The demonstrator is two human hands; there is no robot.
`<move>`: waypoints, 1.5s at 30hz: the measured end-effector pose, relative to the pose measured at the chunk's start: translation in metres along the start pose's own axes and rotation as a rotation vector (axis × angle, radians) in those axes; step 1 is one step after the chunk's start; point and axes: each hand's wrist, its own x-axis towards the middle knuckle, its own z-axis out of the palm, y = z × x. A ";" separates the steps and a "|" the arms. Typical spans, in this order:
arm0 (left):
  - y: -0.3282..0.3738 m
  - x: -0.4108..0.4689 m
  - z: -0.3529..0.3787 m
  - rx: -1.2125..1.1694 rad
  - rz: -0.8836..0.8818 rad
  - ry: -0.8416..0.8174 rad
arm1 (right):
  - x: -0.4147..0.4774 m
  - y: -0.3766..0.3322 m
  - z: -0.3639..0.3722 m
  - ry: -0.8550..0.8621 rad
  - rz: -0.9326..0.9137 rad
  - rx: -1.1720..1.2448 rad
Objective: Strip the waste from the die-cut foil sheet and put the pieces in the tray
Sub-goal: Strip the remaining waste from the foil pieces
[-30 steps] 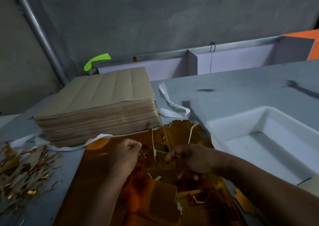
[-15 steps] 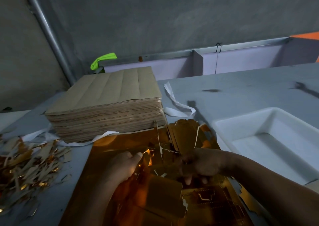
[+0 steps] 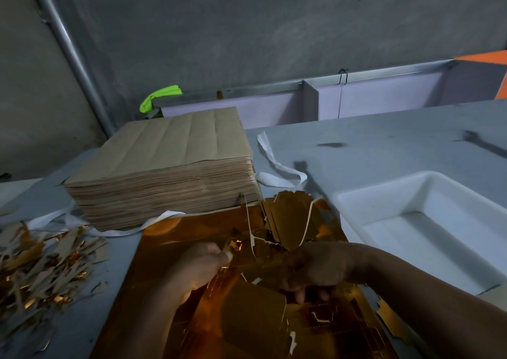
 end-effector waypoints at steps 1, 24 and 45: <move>0.001 0.000 0.000 -0.013 0.001 0.013 | 0.000 0.000 0.000 0.001 0.001 0.002; 0.028 0.021 -0.001 -0.246 0.155 0.283 | -0.001 -0.002 -0.003 0.310 -0.049 0.221; -0.007 0.020 0.044 -0.410 0.214 0.391 | 0.010 0.006 -0.006 0.488 0.018 0.212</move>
